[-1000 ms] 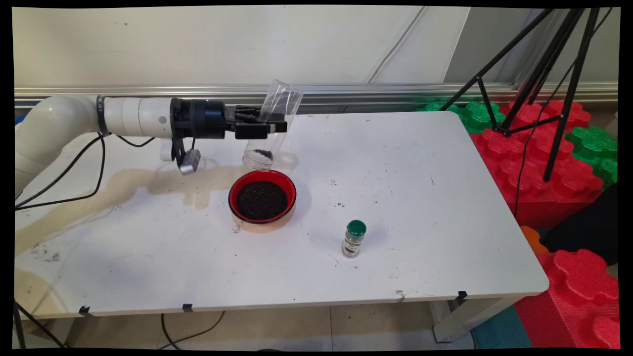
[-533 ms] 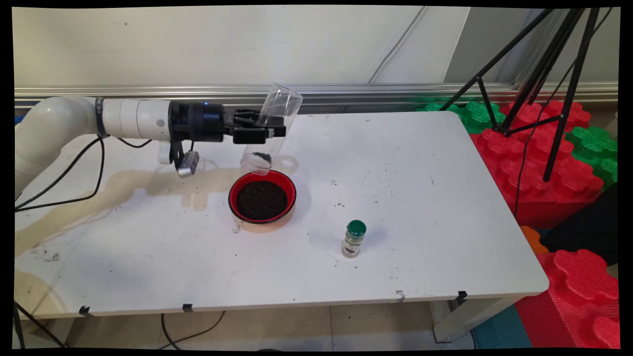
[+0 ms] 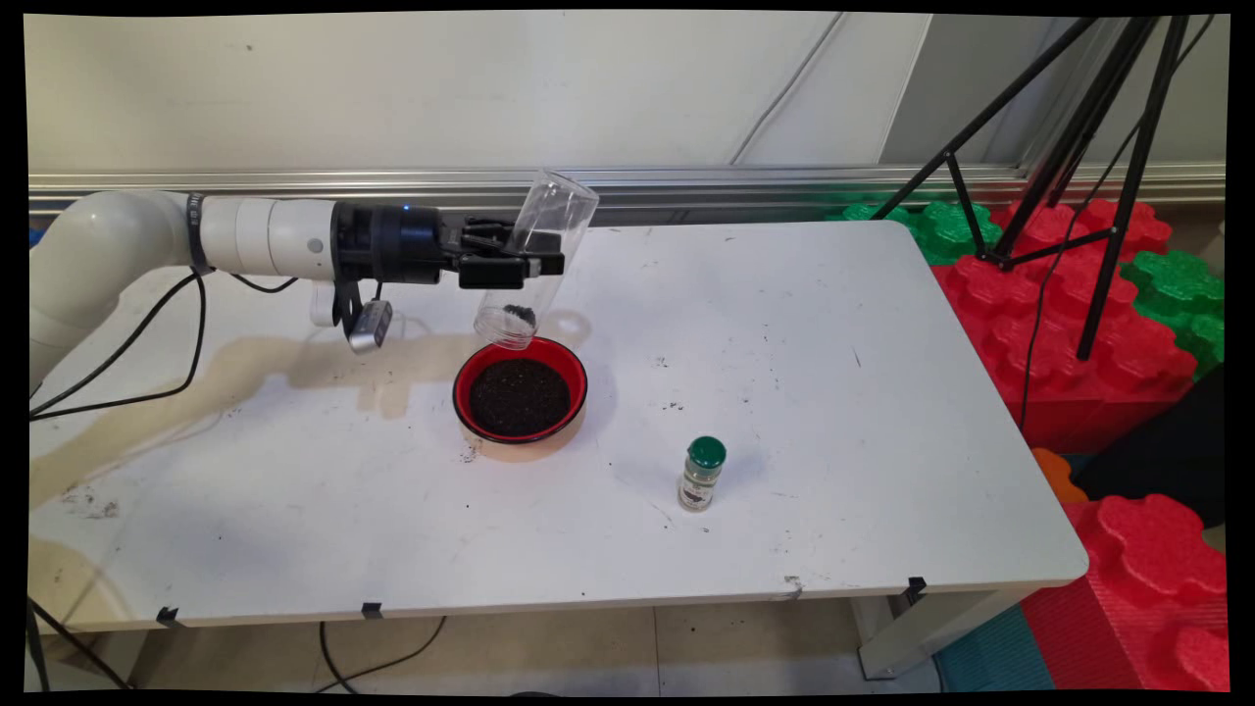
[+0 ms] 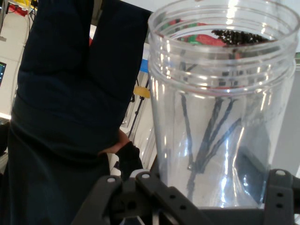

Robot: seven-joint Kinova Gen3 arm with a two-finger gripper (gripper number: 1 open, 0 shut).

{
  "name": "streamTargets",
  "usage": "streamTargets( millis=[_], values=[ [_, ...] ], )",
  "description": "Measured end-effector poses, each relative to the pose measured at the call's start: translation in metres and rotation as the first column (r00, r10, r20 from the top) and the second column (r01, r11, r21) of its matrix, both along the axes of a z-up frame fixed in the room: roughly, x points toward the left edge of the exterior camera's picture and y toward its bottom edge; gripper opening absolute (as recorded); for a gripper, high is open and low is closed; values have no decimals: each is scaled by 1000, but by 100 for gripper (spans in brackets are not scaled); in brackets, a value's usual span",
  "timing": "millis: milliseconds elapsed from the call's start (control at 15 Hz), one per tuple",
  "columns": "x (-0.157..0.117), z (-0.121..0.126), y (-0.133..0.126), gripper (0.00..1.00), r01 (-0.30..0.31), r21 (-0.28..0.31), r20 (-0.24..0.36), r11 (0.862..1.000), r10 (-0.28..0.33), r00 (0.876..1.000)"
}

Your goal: Pour the black seasoning powder in the red bowl

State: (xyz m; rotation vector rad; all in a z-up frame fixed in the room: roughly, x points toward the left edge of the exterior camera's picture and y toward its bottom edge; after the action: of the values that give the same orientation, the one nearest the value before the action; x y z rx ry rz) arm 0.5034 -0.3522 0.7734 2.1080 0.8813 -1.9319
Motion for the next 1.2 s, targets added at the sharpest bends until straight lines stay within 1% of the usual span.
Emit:
streamTargets(
  millis=[333, 467, 800, 1000, 1200],
  values=[
    [1, 0, -4, 0, -10, 7, -5, 1000, 10, 1000],
    [1, 0, -4, 0, -19, 21, -11, 1000, 19, 1000],
    [1, -1, -2, 0, -40, 84, -29, 996, 43, 999],
    [2, -1, 0, 0, -64, 140, -47, 988, 71, 996],
    [4, -1, 1, 0, -88, 196, -66, 977, 103, 993]
  ],
)
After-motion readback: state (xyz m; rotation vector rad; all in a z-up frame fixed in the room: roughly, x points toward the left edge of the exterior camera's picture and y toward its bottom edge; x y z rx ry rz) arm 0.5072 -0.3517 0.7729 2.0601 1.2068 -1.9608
